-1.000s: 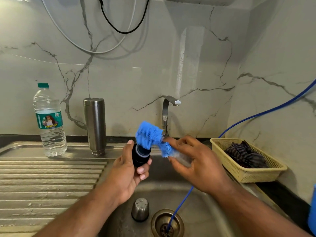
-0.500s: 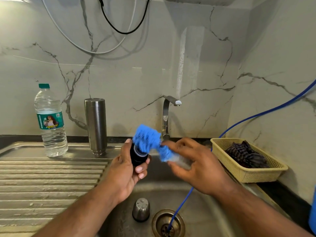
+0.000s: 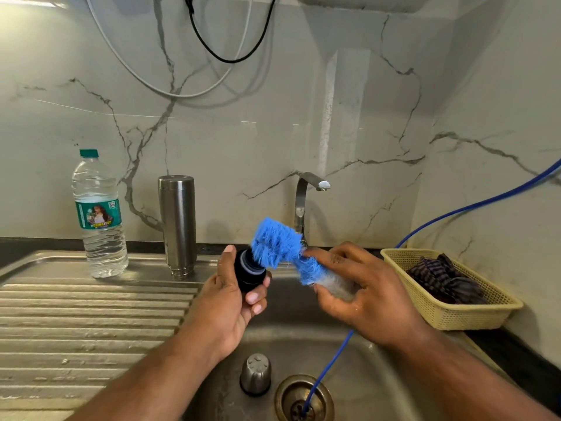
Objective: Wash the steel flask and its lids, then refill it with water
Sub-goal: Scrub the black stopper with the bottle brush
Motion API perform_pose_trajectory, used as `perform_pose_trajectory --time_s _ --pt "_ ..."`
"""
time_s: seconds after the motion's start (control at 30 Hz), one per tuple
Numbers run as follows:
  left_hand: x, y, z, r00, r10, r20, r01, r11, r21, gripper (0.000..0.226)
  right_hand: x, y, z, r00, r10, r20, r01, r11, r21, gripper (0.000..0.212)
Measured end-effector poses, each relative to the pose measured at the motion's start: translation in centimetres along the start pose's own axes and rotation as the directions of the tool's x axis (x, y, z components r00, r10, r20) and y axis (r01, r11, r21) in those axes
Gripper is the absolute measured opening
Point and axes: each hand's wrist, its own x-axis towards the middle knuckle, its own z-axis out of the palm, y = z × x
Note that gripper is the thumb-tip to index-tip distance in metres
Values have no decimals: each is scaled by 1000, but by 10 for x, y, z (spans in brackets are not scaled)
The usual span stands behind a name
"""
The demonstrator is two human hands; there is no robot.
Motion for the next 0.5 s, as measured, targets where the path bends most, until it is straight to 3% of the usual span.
perform_pose_trajectory --time_s 0.1,0.23,0.33,0.4,0.5 --pt "1 -3 -1 1000 -29 10 29 999 19 52 0 -5 5 997 -32 68 35 999 -39 55" --pt "2 -3 -4 1000 -17 25 16 998 54 53 2 8 5 990 140 -21 -141 972 -186 55" --pt "4 -3 -9 997 44 68 -58 973 224 50 2 16 -3 987 162 -21 -163 983 -88 57" --pt "5 -5 -15 993 64 103 -100 915 391 61 3 11 -7 994 96 45 -95 995 -32 58" --pt "7 -4 -23 982 110 155 -186 715 674 61 1 6 -6 981 -10 193 29 995 -98 59"
